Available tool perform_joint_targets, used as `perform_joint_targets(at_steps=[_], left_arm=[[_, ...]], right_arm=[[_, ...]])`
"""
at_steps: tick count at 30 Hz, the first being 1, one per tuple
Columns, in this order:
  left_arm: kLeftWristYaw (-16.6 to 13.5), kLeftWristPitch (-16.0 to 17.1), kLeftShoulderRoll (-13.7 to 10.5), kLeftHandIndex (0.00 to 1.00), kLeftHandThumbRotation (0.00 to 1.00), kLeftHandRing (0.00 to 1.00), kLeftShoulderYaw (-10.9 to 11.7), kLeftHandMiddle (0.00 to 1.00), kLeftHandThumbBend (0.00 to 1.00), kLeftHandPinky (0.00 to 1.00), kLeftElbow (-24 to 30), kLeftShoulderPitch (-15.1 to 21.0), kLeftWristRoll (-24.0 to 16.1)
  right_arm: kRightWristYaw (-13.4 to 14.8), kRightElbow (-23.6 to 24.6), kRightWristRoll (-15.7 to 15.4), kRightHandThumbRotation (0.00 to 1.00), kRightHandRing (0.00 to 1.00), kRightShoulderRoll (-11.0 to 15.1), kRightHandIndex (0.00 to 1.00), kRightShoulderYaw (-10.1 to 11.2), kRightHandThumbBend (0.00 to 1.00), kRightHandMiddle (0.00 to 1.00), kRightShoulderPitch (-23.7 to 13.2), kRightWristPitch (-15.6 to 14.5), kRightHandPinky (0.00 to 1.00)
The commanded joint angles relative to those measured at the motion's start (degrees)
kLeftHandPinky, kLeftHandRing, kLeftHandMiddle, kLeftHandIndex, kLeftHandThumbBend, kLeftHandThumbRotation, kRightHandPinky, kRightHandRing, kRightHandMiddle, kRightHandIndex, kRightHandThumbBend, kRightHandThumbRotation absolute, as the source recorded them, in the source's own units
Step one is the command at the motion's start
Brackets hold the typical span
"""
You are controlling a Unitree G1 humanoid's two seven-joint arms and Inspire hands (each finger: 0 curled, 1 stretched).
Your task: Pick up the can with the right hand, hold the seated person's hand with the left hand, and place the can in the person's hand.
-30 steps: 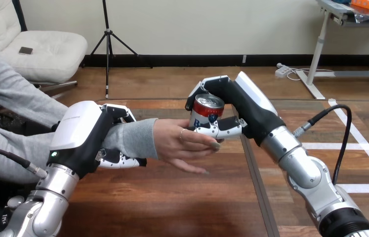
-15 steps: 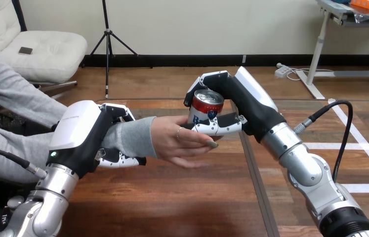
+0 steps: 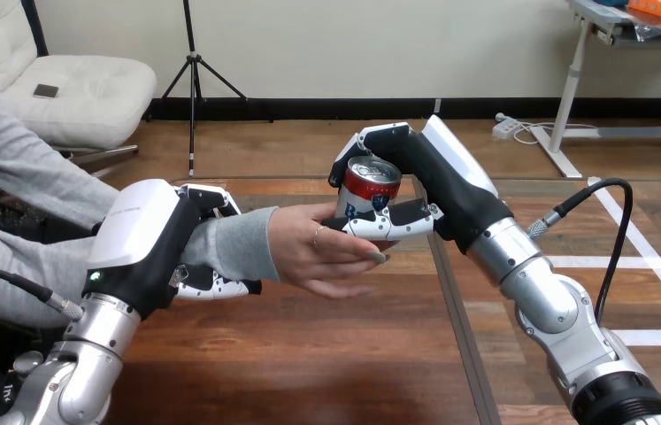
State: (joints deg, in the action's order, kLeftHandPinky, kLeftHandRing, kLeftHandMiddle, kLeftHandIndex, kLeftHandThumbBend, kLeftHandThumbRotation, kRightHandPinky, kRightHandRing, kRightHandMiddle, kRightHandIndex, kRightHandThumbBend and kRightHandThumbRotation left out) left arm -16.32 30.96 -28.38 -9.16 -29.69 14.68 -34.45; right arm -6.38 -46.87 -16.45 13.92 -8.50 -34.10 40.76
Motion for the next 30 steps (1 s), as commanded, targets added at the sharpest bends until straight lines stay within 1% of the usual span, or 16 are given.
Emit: perform_joint_targets(at_steps=[1,12,15,27,30], left_arm=[[-2.2,0.8,1.3,0.41,0.00,0.22,0.9,0.31,0.77,0.19,2.0,4.7,0.9],[-2.3,1.2,1.2,0.41,0.00,0.22,1.0,0.31,0.77,0.19,1.9,4.6,1.2],[-1.5,0.9,1.2,0.41,0.00,0.22,1.1,0.31,0.76,0.19,2.2,4.5,1.7],[-1.6,1.1,1.2,0.41,0.00,0.25,1.1,0.33,0.76,0.22,2.2,4.3,1.8],[-2.1,1.2,1.3,0.41,0.00,0.26,1.1,0.33,0.76,0.22,2.1,4.3,1.7]], right_arm=[[-0.5,4.4,1.4,0.00,0.36,-1.8,0.46,-0.4,0.62,0.43,-2.2,0.6,0.32],[-1.2,4.5,2.0,0.00,0.36,-1.7,0.46,-0.3,0.61,0.43,-2.0,0.2,0.33],[-1.5,4.3,2.3,0.00,0.37,-1.6,0.47,-0.3,0.60,0.43,-2.0,0.1,0.34],[-2.4,5.1,3.5,0.00,0.38,-1.7,0.48,0.1,0.60,0.44,-1.4,-2.5,0.35],[-2.9,5.4,4.2,0.00,0.39,-1.7,0.49,0.2,0.59,0.45,-1.2,-3.1,0.35]])
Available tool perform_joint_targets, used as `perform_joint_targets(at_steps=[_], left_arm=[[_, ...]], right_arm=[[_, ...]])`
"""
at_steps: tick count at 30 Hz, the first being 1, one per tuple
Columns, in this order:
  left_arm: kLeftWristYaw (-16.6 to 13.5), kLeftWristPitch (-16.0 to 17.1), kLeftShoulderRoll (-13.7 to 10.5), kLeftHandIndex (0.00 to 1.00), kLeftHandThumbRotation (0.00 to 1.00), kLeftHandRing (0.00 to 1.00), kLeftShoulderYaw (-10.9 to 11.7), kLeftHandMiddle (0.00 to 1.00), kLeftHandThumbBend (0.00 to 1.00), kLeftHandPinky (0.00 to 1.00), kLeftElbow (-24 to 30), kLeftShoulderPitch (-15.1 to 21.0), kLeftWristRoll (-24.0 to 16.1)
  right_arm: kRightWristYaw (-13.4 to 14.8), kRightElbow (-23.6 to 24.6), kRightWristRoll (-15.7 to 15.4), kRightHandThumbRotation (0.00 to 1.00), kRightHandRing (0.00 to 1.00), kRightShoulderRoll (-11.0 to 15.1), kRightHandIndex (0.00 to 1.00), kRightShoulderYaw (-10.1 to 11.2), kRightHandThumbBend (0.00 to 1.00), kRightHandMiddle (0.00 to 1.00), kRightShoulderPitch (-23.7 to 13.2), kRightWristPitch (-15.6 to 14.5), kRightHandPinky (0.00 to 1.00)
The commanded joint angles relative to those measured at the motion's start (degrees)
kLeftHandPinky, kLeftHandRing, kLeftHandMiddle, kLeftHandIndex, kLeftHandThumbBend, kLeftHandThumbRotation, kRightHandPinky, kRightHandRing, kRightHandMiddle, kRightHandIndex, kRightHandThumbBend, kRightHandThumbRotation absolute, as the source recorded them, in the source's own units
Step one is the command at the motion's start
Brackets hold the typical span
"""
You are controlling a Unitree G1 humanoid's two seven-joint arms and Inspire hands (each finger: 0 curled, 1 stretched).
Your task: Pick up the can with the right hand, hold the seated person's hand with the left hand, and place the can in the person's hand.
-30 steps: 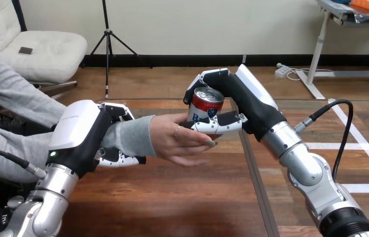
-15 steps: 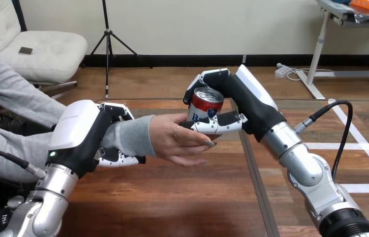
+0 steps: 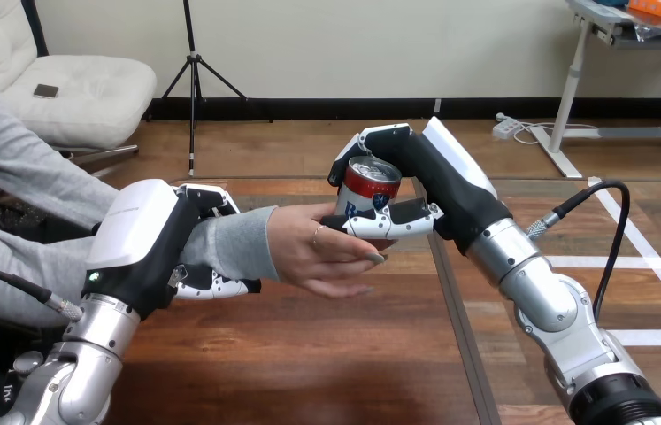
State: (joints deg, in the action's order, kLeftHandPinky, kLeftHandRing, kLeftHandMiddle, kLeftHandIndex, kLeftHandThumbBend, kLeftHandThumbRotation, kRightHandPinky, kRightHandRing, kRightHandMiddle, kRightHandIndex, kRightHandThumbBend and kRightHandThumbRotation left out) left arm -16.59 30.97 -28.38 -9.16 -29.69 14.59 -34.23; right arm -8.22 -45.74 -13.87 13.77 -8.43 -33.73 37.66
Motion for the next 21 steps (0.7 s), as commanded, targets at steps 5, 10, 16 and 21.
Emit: perform_joint_targets(at_steps=[5,10,16,21], left_arm=[[-1.9,1.0,1.3,0.41,0.00,0.26,1.0,0.33,0.77,0.22,2.0,4.4,1.3],[-1.8,0.9,1.4,0.41,0.00,0.25,1.0,0.33,0.77,0.22,2.2,4.3,1.4],[-1.8,1.0,1.5,0.41,0.00,0.25,1.0,0.33,0.77,0.21,1.9,4.4,1.4],[-1.6,0.8,1.5,0.41,0.00,0.25,1.0,0.33,0.77,0.22,1.9,4.4,1.5]], right_arm=[[-1.1,4.4,2.0,0.00,0.39,-1.4,0.50,0.2,0.58,0.45,-1.3,-0.4,0.35],[-1.3,4.7,2.3,0.00,0.39,-1.4,0.50,0.4,0.59,0.46,-1.1,-1.2,0.35],[-1.6,4.7,2.7,0.00,0.41,-1.3,0.51,0.4,0.60,0.47,-1.0,-1.8,0.35],[-1.7,4.9,2.9,0.00,0.41,-1.3,0.52,0.5,0.61,0.47,-0.9,-2.3,0.35]])
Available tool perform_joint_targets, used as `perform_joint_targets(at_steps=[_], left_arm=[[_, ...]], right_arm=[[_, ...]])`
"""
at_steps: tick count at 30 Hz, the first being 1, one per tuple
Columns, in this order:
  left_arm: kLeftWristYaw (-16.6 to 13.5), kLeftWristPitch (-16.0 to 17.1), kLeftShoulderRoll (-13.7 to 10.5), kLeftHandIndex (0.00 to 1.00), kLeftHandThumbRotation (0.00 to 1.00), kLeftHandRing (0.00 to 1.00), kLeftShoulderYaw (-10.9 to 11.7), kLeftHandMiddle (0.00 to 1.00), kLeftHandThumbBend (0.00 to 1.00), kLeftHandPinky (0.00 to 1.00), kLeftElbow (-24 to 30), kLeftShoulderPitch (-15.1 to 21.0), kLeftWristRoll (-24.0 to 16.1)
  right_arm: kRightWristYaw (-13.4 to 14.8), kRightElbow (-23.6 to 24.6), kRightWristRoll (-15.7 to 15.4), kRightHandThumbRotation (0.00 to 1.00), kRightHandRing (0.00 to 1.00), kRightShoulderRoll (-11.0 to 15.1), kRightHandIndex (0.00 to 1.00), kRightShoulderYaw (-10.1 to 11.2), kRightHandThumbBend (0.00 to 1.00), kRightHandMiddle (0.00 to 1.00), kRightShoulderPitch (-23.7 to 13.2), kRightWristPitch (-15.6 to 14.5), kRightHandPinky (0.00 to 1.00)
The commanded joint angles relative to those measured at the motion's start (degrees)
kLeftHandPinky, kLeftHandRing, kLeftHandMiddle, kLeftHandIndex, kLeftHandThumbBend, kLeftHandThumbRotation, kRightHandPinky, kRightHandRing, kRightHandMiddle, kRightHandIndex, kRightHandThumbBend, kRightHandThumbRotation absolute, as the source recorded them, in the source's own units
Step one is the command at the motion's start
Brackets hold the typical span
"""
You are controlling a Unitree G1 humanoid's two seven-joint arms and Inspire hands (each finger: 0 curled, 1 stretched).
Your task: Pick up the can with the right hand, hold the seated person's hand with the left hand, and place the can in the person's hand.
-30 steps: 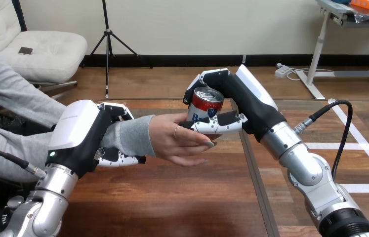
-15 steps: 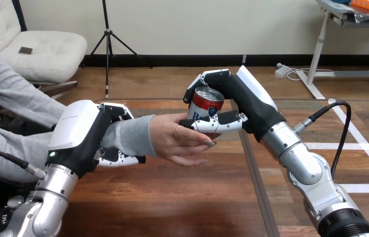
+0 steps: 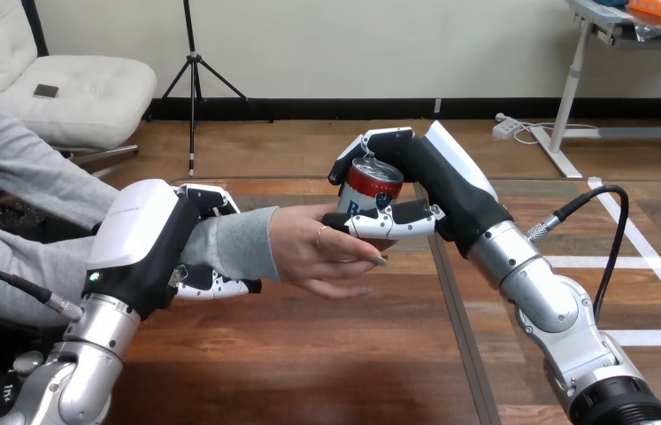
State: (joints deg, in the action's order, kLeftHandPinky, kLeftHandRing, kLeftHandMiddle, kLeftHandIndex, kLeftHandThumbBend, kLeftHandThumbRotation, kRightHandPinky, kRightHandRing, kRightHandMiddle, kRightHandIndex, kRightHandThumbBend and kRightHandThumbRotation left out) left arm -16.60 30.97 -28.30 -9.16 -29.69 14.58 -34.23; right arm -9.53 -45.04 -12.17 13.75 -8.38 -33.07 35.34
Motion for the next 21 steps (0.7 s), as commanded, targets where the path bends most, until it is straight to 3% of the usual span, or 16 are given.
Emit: perform_joint_targets(at_steps=[1,10,21], left_arm=[[-1.7,0.9,1.4,0.41,0.00,0.25,1.0,0.33,0.77,0.22,1.8,4.4,1.4],[-1.3,0.5,1.1,0.41,0.00,0.25,1.0,0.33,0.76,0.21,2.3,4.2,1.3],[-1.6,1.0,1.0,0.41,0.00,0.25,1.1,0.33,0.77,0.21,2.3,4.2,1.3]], right_arm=[[-0.4,4.2,1.3,0.00,0.41,-1.2,0.52,0.4,0.61,0.47,-1.6,0.0,0.35],[-0.5,4.2,1.4,0.03,0.40,-1.1,0.52,0.3,0.60,0.47,-1.6,-0.5,0.34],[-0.7,4.4,1.5,0.13,0.40,-1.2,0.51,0.4,0.56,0.46,-1.5,-1.2,0.34]])
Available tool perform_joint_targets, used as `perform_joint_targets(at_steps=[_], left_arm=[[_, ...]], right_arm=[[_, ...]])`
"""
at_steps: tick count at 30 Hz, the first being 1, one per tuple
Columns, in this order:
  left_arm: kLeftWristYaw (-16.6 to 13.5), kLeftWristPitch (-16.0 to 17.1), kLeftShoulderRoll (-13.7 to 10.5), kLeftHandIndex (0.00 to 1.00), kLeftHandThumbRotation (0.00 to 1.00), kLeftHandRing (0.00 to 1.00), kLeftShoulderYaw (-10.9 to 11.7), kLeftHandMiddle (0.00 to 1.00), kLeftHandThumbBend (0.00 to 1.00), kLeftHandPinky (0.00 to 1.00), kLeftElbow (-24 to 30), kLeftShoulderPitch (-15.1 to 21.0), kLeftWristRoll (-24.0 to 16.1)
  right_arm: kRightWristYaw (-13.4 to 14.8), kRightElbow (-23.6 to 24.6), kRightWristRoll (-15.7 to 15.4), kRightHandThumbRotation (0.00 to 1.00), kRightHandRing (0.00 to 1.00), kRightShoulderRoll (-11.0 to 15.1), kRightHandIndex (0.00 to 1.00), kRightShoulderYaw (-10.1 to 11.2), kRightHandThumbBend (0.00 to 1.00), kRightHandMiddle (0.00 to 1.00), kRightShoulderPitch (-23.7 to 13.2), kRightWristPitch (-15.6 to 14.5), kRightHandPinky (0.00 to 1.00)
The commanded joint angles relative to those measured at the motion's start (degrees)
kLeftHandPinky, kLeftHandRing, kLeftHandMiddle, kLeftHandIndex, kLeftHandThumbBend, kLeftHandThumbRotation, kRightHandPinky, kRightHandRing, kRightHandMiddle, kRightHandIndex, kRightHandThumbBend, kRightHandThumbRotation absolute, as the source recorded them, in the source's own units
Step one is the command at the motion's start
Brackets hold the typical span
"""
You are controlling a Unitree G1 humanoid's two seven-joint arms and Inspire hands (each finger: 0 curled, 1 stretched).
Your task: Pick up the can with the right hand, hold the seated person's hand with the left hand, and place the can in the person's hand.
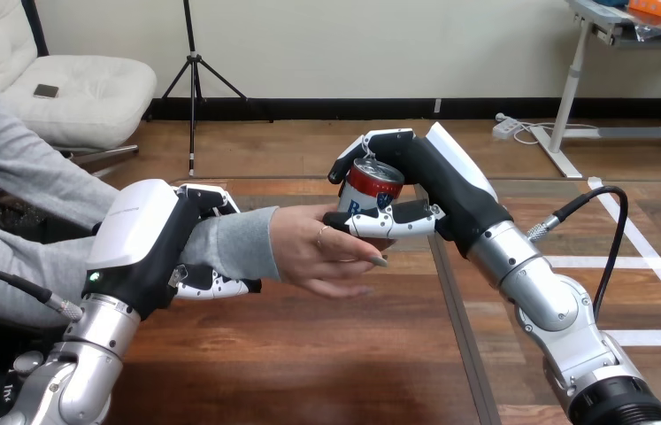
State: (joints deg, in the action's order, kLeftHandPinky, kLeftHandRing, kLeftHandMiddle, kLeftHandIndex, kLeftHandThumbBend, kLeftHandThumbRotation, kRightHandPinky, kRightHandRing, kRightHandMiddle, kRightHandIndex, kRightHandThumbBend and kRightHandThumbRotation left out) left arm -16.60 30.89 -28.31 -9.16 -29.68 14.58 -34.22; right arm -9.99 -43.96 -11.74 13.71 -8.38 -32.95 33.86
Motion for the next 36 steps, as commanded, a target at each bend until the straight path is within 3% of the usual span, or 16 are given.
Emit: perform_joint_targets(at_steps=[1,6,19,36], left_arm=[[-1.5,1.1,1.0,0.41,0.00,0.25,1.1,0.33,0.77,0.21,2.4,4.2,1.4],[-1.4,0.7,0.9,0.41,0.00,0.24,1.1,0.32,0.77,0.20,2.7,4.1,1.3],[-1.7,0.4,0.8,0.41,0.00,0.25,1.2,0.33,0.77,0.21,2.8,4.1,0.9],[-1.3,0.4,0.9,0.41,0.00,0.24,1.3,0.33,0.76,0.20,3.0,4.1,1.4]], right_arm=[[-0.2,3.4,1.0,0.13,0.40,-1.2,0.51,0.4,0.56,0.46,-1.6,0.2,0.34],[-0.2,3.3,0.9,0.20,0.41,-1.1,0.51,0.3,0.55,0.46,-1.6,0.2,0.36],[-0.1,3.1,0.4,0.48,0.42,-0.9,0.50,0.1,0.57,0.46,-1.8,0.5,0.38],[-0.9,3.0,1.1,0.65,0.42,-0.9,0.50,0.3,0.61,0.47,-1.8,0.5,0.38]])
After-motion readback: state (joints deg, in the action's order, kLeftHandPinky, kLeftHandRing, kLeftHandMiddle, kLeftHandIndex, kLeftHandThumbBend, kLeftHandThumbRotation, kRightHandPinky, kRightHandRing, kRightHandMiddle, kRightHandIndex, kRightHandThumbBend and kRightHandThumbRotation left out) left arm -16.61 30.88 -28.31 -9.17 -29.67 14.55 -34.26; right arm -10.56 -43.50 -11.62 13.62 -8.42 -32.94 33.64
